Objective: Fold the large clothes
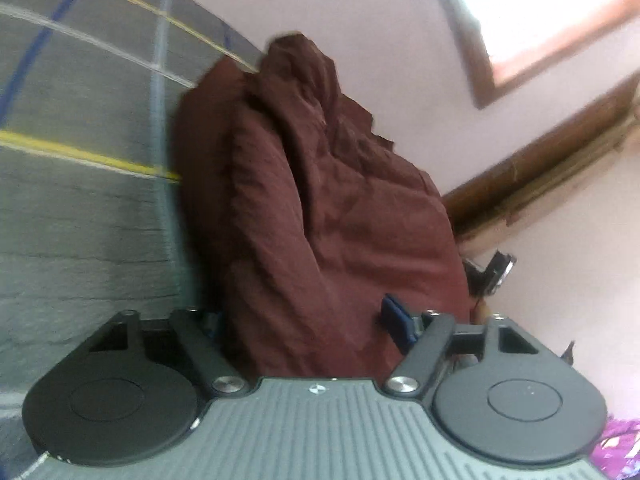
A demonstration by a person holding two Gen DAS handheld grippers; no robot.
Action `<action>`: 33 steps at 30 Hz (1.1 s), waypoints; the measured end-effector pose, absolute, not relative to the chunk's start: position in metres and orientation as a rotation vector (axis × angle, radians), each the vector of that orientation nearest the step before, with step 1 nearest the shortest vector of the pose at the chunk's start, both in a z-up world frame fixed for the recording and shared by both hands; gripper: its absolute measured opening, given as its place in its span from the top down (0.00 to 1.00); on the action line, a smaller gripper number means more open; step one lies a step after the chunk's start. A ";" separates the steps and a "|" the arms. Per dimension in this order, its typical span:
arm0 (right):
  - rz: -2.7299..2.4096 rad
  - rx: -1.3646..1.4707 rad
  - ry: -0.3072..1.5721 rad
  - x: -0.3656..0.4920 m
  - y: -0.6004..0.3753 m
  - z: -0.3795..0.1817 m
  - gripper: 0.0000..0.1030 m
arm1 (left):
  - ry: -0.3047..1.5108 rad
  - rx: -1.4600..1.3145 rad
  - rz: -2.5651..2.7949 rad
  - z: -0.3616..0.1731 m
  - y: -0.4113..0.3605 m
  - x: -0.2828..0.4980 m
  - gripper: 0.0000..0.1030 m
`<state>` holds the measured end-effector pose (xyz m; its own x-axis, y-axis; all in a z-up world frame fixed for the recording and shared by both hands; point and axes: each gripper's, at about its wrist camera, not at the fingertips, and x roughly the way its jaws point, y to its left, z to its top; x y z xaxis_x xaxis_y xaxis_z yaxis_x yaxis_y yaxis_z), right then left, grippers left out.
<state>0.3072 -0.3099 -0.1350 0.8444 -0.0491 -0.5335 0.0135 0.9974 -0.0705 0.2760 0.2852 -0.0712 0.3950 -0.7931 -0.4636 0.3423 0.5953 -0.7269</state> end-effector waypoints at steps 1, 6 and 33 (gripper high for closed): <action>-0.036 -0.068 0.562 0.307 -0.310 -0.135 0.71 | 0.886 -0.601 -0.779 -0.076 0.282 0.277 0.39; -0.049 -0.088 0.557 0.306 -0.306 -0.134 0.71 | 0.772 -0.843 -0.702 -0.095 0.287 0.261 0.54; 0.607 -0.309 0.287 0.173 -0.207 -0.040 0.88 | 0.590 -0.903 -0.346 -0.023 0.246 0.207 0.68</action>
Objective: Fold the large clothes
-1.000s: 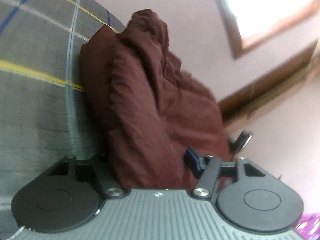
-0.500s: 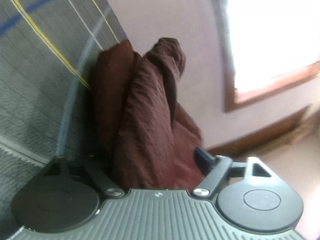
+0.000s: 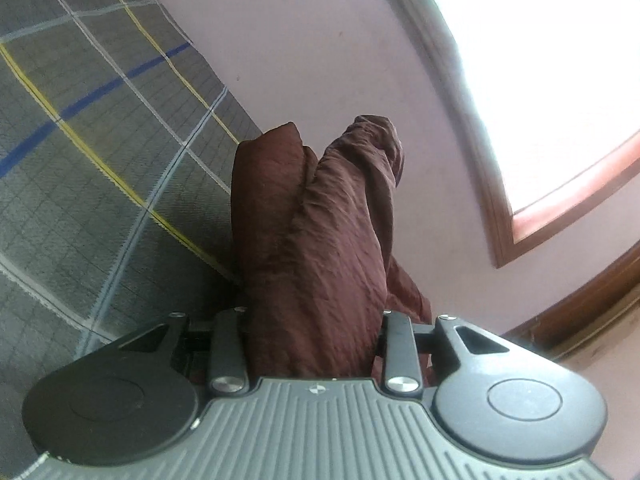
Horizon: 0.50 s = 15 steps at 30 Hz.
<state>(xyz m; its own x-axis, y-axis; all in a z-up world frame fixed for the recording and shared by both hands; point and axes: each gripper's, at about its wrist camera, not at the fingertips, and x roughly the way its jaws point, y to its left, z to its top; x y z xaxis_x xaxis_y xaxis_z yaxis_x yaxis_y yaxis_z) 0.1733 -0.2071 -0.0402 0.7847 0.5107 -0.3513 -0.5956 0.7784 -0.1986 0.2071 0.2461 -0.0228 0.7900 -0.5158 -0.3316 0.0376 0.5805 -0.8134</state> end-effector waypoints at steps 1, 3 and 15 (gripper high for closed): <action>0.640 -0.354 0.308 0.177 -0.195 -0.046 0.90 | 0.591 -0.902 -0.340 -0.020 0.244 0.207 0.68; 0.687 -0.401 0.366 0.196 -0.178 -0.061 0.93 | 0.590 -0.897 -0.334 -0.009 0.236 0.200 0.68; 0.759 0.249 0.743 0.325 -0.204 -0.121 0.98 | 0.574 -0.605 -0.533 0.069 0.053 0.208 0.62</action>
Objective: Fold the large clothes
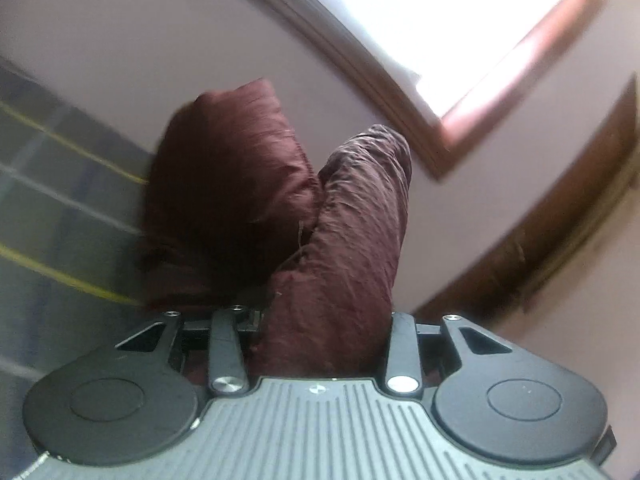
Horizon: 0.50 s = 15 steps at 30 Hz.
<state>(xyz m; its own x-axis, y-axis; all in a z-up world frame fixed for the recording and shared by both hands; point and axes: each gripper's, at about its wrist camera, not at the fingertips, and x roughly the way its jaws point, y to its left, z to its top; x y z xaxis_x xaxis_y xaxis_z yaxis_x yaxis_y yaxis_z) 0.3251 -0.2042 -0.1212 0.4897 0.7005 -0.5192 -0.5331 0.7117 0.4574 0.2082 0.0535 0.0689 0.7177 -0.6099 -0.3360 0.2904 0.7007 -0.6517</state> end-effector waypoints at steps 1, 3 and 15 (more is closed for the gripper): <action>0.765 0.352 0.762 0.331 -0.216 -0.129 0.98 | 0.574 -0.600 -0.553 0.067 0.040 0.212 0.61; 0.772 0.495 0.784 0.338 -0.232 -0.139 0.99 | 0.550 -0.560 -0.591 0.063 0.014 0.217 0.61; 0.628 0.730 0.681 0.285 -0.390 -0.121 0.91 | 0.515 -0.486 -0.710 0.038 -0.053 0.218 0.61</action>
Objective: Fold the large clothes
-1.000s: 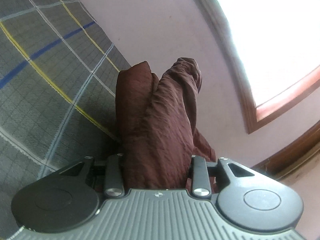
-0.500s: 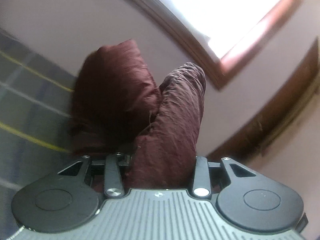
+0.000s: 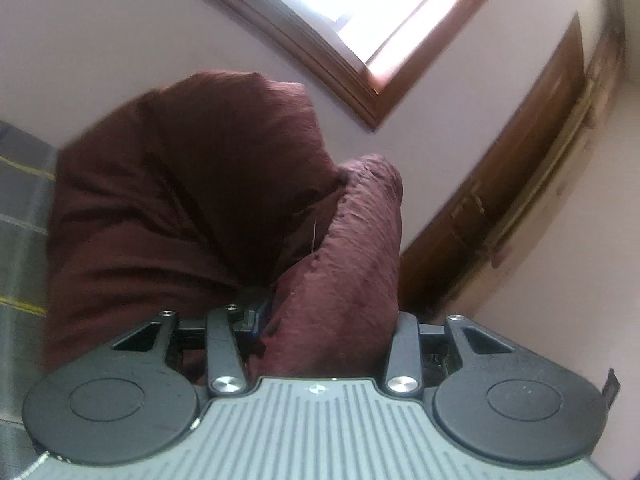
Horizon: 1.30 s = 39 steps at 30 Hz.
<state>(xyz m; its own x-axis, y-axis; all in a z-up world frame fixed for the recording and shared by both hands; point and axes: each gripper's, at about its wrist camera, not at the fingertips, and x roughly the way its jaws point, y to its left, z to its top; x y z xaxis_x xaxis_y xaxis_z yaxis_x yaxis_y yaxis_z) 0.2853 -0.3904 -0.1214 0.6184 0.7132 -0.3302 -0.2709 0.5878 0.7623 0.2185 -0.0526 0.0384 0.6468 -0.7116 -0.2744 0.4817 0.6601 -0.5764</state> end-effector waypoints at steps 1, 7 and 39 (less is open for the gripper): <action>0.605 0.767 0.680 0.281 -0.408 -0.129 0.91 | 0.518 -0.478 -0.730 0.034 -0.063 0.218 0.61; 0.588 1.179 0.650 0.271 -0.486 -0.189 0.91 | 0.523 -0.371 -0.822 0.004 -0.125 0.214 0.58; 0.403 0.191 0.666 0.235 -0.452 -0.020 0.92 | 0.494 -0.239 -0.948 0.008 -0.173 0.186 0.34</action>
<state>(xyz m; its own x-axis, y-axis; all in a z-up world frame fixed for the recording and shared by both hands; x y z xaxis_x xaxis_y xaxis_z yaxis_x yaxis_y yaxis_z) 0.2349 -0.4523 -0.0203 0.7125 0.4220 -0.5607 -0.3012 0.9055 0.2988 0.1857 -0.1734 0.0077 0.4834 -0.8230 -0.2983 0.7165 0.5677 -0.4054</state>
